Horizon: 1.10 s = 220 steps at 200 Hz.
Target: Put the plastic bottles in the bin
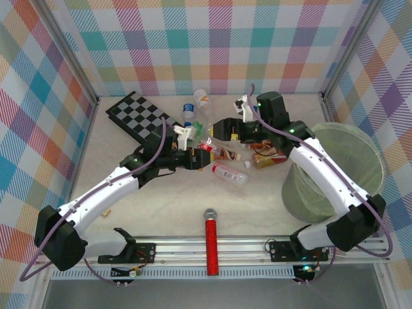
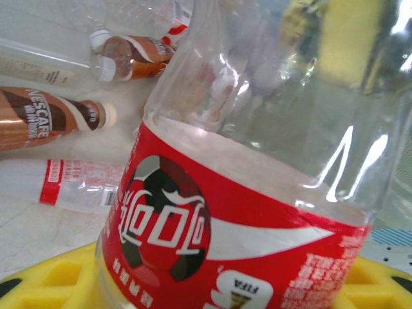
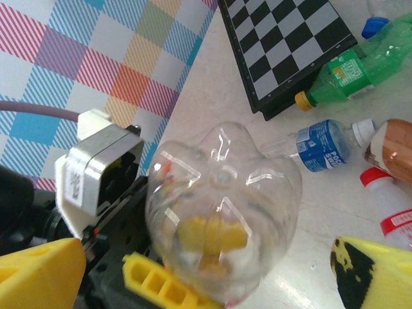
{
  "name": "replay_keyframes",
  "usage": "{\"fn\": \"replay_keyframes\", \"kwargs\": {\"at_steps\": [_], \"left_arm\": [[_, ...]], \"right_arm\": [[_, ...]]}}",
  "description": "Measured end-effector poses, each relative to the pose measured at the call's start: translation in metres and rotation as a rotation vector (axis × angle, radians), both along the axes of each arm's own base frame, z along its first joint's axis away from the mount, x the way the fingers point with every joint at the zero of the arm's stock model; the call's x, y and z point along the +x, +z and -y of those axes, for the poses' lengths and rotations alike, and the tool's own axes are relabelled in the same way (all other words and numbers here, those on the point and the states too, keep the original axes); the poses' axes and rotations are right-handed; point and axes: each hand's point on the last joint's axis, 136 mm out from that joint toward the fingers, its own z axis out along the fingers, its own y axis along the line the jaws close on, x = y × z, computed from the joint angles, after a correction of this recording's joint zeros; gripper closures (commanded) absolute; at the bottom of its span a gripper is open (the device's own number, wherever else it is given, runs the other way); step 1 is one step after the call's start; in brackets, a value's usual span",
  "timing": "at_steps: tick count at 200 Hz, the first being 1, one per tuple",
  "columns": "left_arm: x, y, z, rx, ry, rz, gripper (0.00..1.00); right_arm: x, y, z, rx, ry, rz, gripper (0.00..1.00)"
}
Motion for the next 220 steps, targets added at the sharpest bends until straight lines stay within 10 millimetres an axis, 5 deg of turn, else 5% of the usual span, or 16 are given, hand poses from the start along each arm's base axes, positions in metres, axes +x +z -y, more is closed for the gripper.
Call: {"fn": "replay_keyframes", "kwargs": {"at_steps": [33, 54, 94, 107, 122, 176, 220], "left_arm": [[0.0, 0.007, 0.004, -0.032, -0.013, 0.007, 0.53], [0.0, 0.007, 0.005, -0.039, -0.012, 0.001, 0.53], [0.003, 0.006, 0.007, -0.043, -0.009, 0.001, 0.4], [0.003, 0.006, 0.007, -0.043, -0.014, 0.002, 0.27], [0.002, 0.005, 0.008, -0.043, -0.016, -0.001, 0.0], [0.0, 0.01, 0.001, -0.02, -0.007, 0.047, 0.0], [-0.002, 0.012, -0.015, 0.042, 0.032, 0.109, 0.0]], "right_arm": [[0.007, -0.009, -0.014, 0.016, 0.022, -0.022, 0.22], [0.008, -0.009, -0.019, 0.029, 0.03, -0.028, 0.41], [0.011, -0.01, -0.018, 0.021, 0.017, -0.016, 0.46], [0.011, -0.012, -0.018, 0.021, 0.014, -0.015, 0.48], [0.012, -0.016, -0.016, 0.013, 0.004, -0.016, 0.49], [0.02, -0.031, 0.008, -0.124, -0.079, -0.001, 0.58], [0.022, 0.011, 0.054, -0.257, -0.216, 0.083, 0.63]]}}
